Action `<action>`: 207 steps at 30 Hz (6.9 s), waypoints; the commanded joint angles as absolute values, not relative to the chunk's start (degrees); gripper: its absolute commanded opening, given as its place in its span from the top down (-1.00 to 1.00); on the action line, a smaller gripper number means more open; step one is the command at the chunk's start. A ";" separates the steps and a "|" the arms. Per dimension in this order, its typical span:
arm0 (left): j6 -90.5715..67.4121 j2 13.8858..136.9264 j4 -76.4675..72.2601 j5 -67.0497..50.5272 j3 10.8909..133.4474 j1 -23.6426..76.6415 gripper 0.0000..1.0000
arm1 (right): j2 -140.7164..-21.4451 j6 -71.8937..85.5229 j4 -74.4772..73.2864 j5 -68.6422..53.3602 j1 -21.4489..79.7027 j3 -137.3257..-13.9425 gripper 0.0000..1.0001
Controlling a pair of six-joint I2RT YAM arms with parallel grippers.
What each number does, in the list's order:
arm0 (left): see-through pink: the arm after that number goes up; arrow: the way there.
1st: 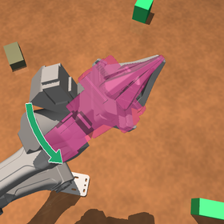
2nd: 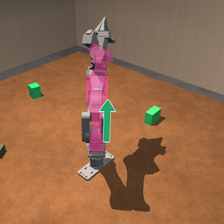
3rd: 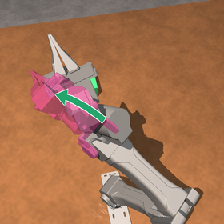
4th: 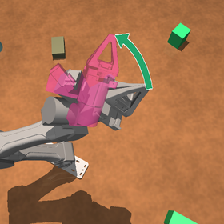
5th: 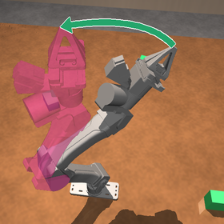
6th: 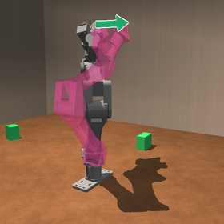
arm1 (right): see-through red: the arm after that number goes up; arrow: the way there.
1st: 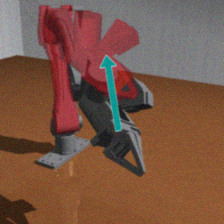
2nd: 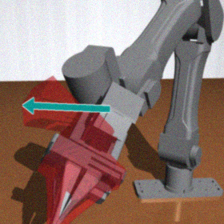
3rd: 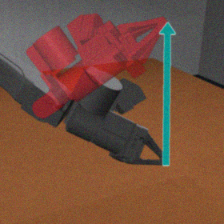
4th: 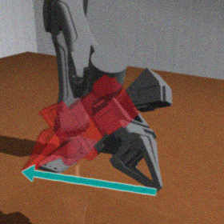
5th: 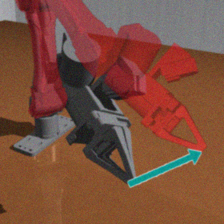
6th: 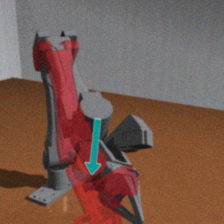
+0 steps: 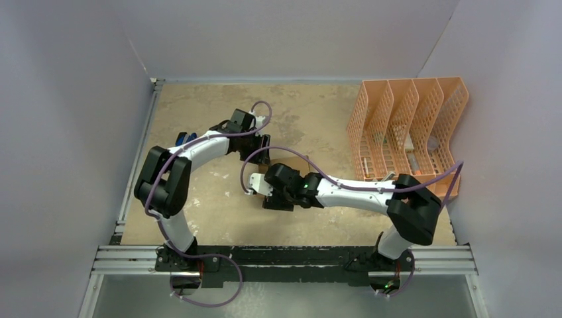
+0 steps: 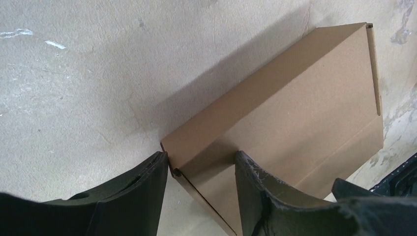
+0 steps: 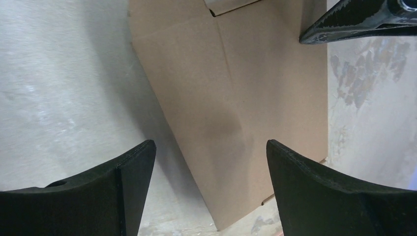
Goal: Fold the paper box
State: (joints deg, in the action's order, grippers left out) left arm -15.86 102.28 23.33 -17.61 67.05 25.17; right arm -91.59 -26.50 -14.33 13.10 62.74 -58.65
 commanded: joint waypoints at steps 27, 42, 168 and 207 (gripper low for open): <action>-14.10 112.41 35.22 -19.82 77.50 23.62 0.00 | -92.60 -34.89 -4.53 25.49 62.45 -62.00 0.70; -15.75 113.42 42.63 -24.39 82.27 20.30 0.00 | -92.02 -33.85 -6.53 21.03 59.02 -68.53 0.81; 7.08 81.89 32.73 -13.47 67.59 19.60 -0.06 | -84.24 -4.09 -19.31 10.23 44.32 -63.72 1.00; -7.45 84.03 32.51 -15.17 68.48 20.25 1.00 | -87.82 0.94 -22.65 8.23 44.38 -69.50 1.00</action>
State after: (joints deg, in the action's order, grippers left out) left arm 3.60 86.54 35.90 -15.49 69.10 19.70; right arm -87.35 -3.46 -21.21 8.01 44.56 -65.84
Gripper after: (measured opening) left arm 0.010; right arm 0.011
